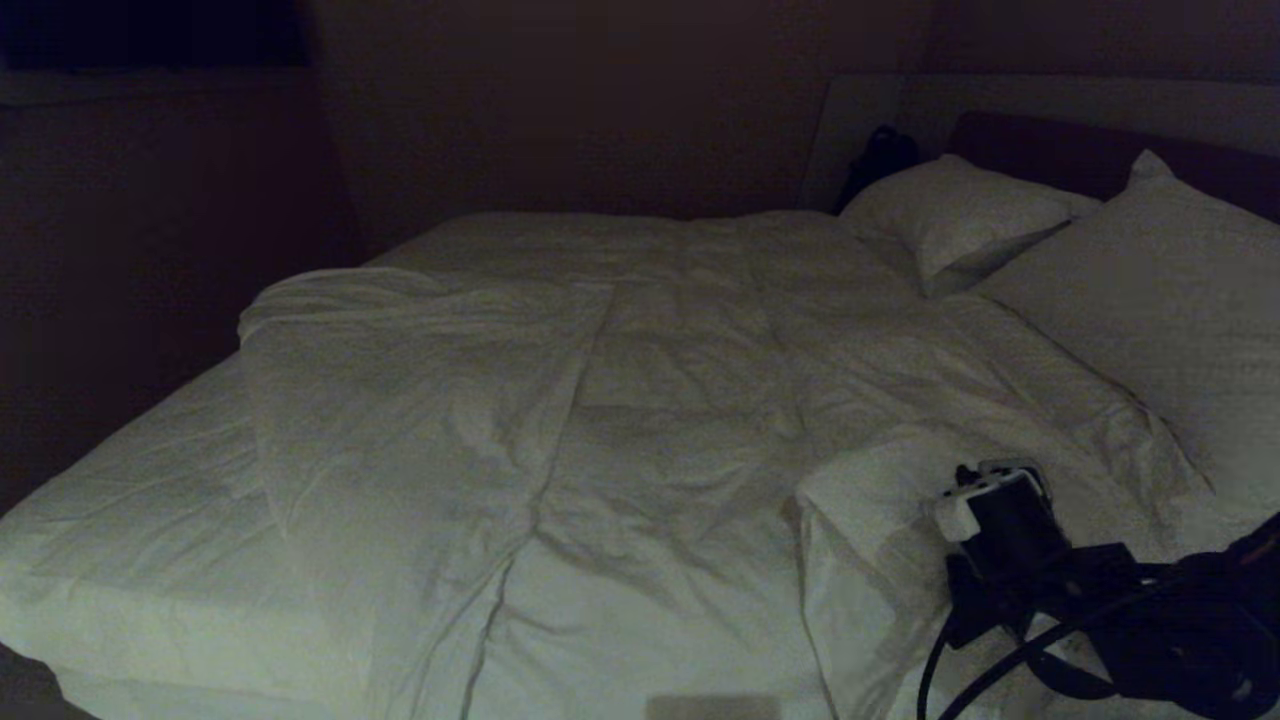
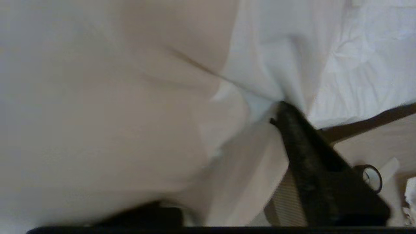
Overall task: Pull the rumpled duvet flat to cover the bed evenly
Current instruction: Flatten the corners of the folded blanket
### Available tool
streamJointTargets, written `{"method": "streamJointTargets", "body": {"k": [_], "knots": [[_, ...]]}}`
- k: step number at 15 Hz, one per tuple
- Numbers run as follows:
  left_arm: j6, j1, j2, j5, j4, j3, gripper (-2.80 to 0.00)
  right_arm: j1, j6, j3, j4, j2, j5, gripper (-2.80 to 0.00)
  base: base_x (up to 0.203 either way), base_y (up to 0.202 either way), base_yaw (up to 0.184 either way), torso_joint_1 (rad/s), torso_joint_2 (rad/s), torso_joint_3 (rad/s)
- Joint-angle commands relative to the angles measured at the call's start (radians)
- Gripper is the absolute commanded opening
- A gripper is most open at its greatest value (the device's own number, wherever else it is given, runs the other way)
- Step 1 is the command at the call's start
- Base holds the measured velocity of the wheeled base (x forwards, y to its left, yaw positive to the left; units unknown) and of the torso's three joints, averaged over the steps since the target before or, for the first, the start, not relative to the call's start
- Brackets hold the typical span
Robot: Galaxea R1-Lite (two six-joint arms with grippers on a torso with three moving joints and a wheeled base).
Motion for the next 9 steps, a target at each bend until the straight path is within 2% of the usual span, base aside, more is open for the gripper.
{"method": "streamJointTargets", "body": {"k": [1,4,6,8,9], "knots": [[0.0,0.0,0.0,0.001,0.0,0.0,-2.8,0.006,-0.003,0.005,0.004,-0.081,-0.005,0.0,0.0,0.0,0.0,0.0,0.0,0.0],[0.0,0.0,0.0,0.0,0.0,0.0,-2.8,0.057,-0.01,0.006,0.06,-0.242,-0.003,0.0,0.0,0.0,0.0,0.0,0.0,0.0],[0.0,0.0,0.0,0.001,0.0,0.0,-2.8,0.141,-0.009,0.001,0.133,-0.352,0.01,0.0,0.0,0.0,0.0,0.0,0.0,0.0],[0.0,0.0,0.0,0.0,0.0,0.0,-2.8,0.208,-0.007,-0.013,0.214,-0.439,0.05,0.0,0.0,0.0,0.0,0.0,0.0,0.0],[0.0,0.0,0.0,0.001,0.0,0.0,-2.8,0.223,-0.005,-0.026,0.261,-0.479,0.099,0.0,0.0,0.0,0.0,0.0,0.0,0.0]]}}
